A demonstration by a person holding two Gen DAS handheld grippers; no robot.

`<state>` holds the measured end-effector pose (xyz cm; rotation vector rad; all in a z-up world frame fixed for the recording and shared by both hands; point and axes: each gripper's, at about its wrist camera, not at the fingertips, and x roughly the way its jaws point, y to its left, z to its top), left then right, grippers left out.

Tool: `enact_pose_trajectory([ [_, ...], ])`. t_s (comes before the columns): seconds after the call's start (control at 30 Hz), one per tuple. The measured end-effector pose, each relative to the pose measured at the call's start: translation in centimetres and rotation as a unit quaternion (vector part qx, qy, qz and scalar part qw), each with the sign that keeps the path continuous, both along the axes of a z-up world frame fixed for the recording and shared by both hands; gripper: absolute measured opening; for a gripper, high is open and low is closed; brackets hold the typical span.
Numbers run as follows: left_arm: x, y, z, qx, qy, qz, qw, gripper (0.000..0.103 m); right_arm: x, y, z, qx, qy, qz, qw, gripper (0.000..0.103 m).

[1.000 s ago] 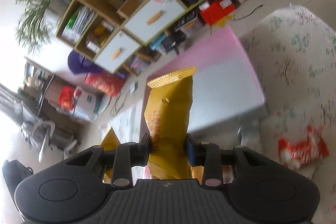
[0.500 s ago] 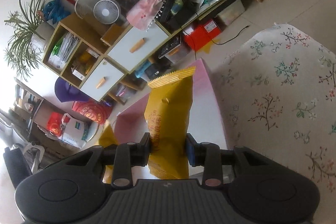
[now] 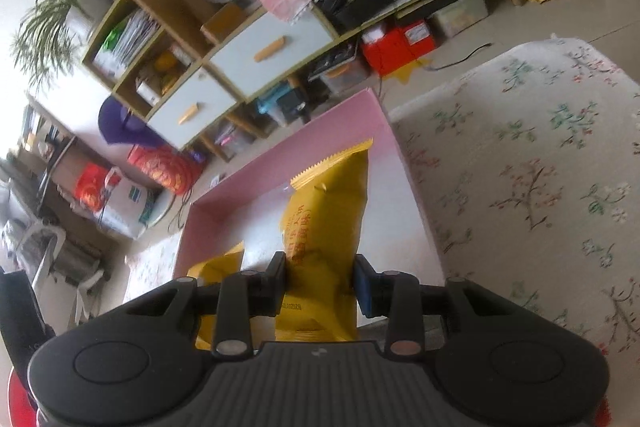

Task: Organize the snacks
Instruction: 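Carry the yellow packet into the pink box and open the left gripper, then lift the left gripper out of the box and move to the red wrapper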

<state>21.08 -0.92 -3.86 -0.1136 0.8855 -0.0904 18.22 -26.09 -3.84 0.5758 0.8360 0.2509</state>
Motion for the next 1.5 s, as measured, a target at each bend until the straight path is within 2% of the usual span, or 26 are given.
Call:
enact_pose_trajectory([
  [0.17, -0.9, 1.3, 0.0, 0.017, -0.007, 0.013, 0.9997, 0.037, 0.0, 1.8, 0.1, -0.013, 0.003, 0.032, 0.999, 0.019],
  [0.27, -1.0, 1.7, -0.1, 0.026, -0.019, 0.022, 0.9992, 0.037, -0.3, 2.2, 0.7, -0.030, -0.023, 0.030, 0.999, 0.019],
  [0.37, -0.8, 2.1, -0.3, 0.016, -0.030, 0.033, 0.9989, 0.037, -0.5, 2.2, 1.0, -0.051, -0.046, 0.025, 0.997, 0.019],
  [0.43, -0.6, 2.2, -0.5, 0.010, -0.037, 0.038, 0.9985, 0.037, -0.3, 2.0, 0.8, -0.051, -0.046, 0.023, 0.997, 0.020],
  [0.57, -0.5, 2.0, -0.5, 0.002, -0.032, 0.024, 0.9992, 0.043, -0.3, 1.7, 0.8, -0.051, -0.041, 0.018, 0.998, 0.028],
  [0.63, -0.8, 2.0, -0.4, -0.005, -0.030, 0.016, 0.9994, 0.050, -0.5, 1.7, 1.2, -0.054, -0.045, 0.015, 0.997, 0.044],
  [0.7, -1.2, 2.0, 0.1, -0.005, -0.032, 0.013, 0.9994, 0.066, -0.9, 1.8, 1.6, -0.068, -0.051, 0.016, 0.996, 0.049],
  [0.87, -3.1, 2.5, 1.9, -0.019, -0.041, 0.001, 0.9990, 0.079, -2.4, 1.9, 3.0, -0.085, -0.059, 0.010, 0.995, 0.063],
  [1.0, -4.9, 2.9, 3.1, -0.022, -0.042, -0.006, 0.9989, 0.087, -4.2, 1.9, 4.9, -0.092, -0.078, 0.011, 0.993, 0.078],
  [1.2, -7.6, 4.0, 4.5, -0.046, -0.033, -0.003, 0.9984, 0.096, -7.1, 2.3, 7.0, -0.115, -0.092, 0.015, 0.989, 0.089],
  [1.37, -10.7, 4.4, 5.2, -0.029, -0.024, -0.006, 0.9993, 0.099, -10.0, 3.3, 7.8, -0.160, -0.116, 0.016, 0.980, 0.090],
  [1.5, -13.2, 4.9, 5.3, -0.019, -0.016, -0.009, 0.9996, 0.100, -12.2, 3.8, 7.7, -0.175, -0.126, 0.020, 0.976, 0.090],
])
